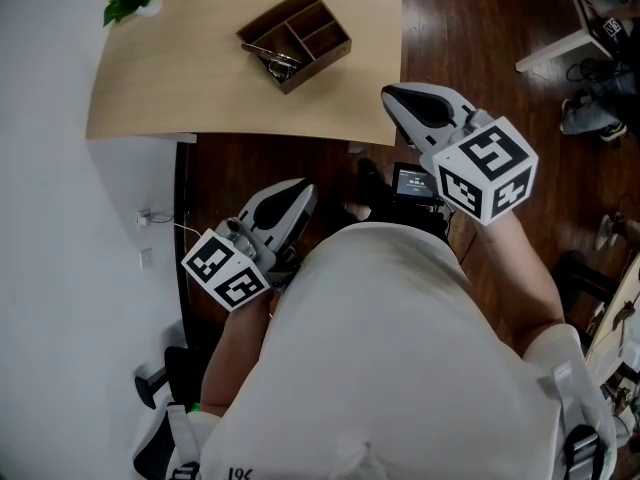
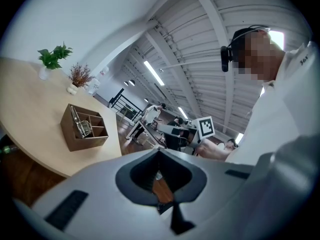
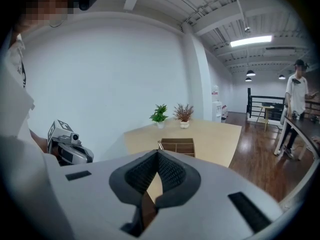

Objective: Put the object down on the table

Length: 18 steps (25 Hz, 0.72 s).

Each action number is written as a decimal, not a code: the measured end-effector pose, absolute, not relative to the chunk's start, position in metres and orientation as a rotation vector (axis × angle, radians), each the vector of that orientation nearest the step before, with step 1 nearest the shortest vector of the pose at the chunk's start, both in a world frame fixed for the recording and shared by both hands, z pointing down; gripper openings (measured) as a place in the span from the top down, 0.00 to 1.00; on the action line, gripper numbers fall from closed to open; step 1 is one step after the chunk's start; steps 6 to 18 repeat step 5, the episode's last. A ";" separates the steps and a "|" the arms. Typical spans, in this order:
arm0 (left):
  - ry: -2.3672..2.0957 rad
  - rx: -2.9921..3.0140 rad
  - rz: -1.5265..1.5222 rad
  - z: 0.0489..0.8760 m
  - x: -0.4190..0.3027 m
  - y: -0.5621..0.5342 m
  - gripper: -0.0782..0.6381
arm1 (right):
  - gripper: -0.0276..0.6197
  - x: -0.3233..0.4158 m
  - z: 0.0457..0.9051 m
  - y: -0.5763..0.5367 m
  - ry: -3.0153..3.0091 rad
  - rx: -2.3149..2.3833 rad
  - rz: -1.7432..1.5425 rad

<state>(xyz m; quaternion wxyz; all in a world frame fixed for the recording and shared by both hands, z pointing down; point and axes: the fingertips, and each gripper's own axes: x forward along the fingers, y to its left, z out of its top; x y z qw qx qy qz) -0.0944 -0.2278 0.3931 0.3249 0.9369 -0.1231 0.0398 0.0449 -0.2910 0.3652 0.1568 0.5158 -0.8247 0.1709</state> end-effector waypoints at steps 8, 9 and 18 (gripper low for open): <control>-0.297 2.456 0.118 0.395 -0.090 -0.222 0.89 | 0.95 0.046 0.367 -0.289 -2.352 1.476 0.492; -0.297 2.456 0.118 0.395 -0.090 -0.222 0.89 | 0.95 0.046 0.367 -0.289 -2.352 1.476 0.492; -0.297 2.456 0.118 0.395 -0.090 -0.222 0.89 | 0.95 0.046 0.367 -0.289 -2.352 1.476 0.492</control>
